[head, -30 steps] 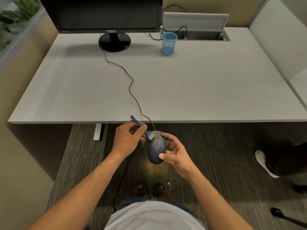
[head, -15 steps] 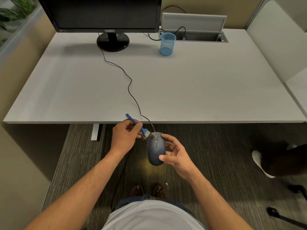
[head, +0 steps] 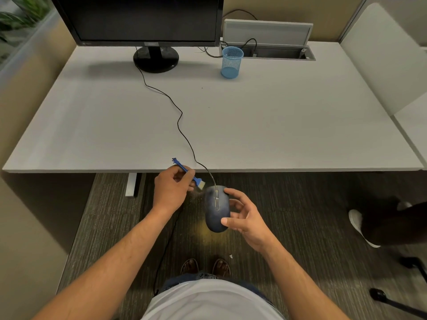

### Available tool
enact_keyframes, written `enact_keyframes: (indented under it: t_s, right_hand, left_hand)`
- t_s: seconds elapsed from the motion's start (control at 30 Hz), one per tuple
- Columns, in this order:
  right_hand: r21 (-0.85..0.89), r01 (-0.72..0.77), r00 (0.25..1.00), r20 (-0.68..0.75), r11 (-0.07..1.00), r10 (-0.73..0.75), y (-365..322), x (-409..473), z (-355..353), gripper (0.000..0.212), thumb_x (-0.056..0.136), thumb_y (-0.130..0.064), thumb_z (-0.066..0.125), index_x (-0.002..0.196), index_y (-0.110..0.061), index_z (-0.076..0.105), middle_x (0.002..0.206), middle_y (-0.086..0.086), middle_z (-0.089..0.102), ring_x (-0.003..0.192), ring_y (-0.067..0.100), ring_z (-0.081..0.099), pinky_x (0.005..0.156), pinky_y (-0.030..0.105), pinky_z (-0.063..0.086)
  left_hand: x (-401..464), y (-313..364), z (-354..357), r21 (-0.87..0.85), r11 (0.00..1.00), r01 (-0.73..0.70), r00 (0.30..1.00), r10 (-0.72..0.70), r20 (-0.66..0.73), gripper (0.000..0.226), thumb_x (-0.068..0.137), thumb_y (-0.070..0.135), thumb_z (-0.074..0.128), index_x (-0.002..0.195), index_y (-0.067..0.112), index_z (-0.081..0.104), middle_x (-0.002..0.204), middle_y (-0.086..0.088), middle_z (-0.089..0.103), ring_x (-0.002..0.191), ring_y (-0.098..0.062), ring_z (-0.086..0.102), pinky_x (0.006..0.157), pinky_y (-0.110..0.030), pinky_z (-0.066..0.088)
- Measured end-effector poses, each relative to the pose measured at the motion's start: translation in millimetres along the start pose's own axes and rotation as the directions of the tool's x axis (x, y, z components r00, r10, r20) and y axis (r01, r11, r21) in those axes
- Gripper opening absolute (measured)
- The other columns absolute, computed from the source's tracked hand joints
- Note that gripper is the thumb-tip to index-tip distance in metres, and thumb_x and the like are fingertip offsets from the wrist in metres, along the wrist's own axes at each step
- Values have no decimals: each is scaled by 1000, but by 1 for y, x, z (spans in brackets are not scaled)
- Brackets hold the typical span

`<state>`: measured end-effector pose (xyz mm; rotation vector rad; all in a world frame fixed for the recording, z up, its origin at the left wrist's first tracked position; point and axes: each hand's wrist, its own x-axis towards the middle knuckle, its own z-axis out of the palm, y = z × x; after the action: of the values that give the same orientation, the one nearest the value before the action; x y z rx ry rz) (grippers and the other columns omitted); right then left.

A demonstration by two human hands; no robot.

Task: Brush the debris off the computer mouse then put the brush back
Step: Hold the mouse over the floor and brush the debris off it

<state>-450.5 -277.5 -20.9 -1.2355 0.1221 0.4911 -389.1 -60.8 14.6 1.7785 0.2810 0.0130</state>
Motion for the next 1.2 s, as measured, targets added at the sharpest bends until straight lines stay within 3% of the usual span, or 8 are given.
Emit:
enact_keyframes:
  t_s: [0.2, 0.5, 0.73, 1.0, 1.2]
  right_hand:
    - [-2, 9, 1000, 14, 1000, -9, 2, 1, 3, 76, 70, -5, 84, 135, -34, 59, 138, 13, 57, 113, 40, 67, 84, 42, 59]
    - [19, 2, 1000, 6, 1000, -2, 2, -2, 1, 76, 67, -10, 87, 134, -35, 59, 140, 15, 55, 115, 39, 67, 85, 44, 59]
    - [16, -1, 1000, 17, 1000, 0, 2, 0, 6, 80, 66, -10, 87, 137, -30, 57, 140, 14, 54, 113, 37, 68, 82, 41, 59]
    - [12, 7, 1000, 18, 1000, -7, 2, -1, 5, 77, 67, -11, 87, 135, -33, 58, 140, 14, 54, 115, 38, 67, 84, 44, 59]
    - [7, 9, 1000, 22, 1000, -9, 3, 1, 7, 77, 68, -7, 85, 137, -30, 58, 139, 15, 55, 113, 39, 67, 84, 44, 59]
  left_hand:
    - [-6, 8, 10, -39, 999, -38, 995, 41, 94, 2, 92, 26, 69, 90, 25, 70, 80, 10, 76, 75, -10, 74, 62, -22, 60]
    - [-2, -7, -6, -1, 1000, 17, 1000, -17, 2, 6, 93, 26, 68, 88, 27, 69, 77, 9, 75, 73, -11, 74, 65, -25, 61]
    - [-7, 1, 3, -80, 997, 12, 995, -4, 102, 6, 92, 25, 69, 94, 20, 71, 83, 5, 76, 77, -13, 75, 61, -22, 60]
    - [-2, -3, -8, -15, 1000, 14, 1000, -13, 23, 3, 92, 28, 69, 91, 25, 70, 79, 7, 75, 76, -10, 74, 66, -26, 61]
    - [-4, 12, 3, -99, 995, -3, 973, 25, 230, 5, 92, 21, 70, 96, 20, 72, 86, 2, 77, 79, -16, 75, 66, -25, 61]
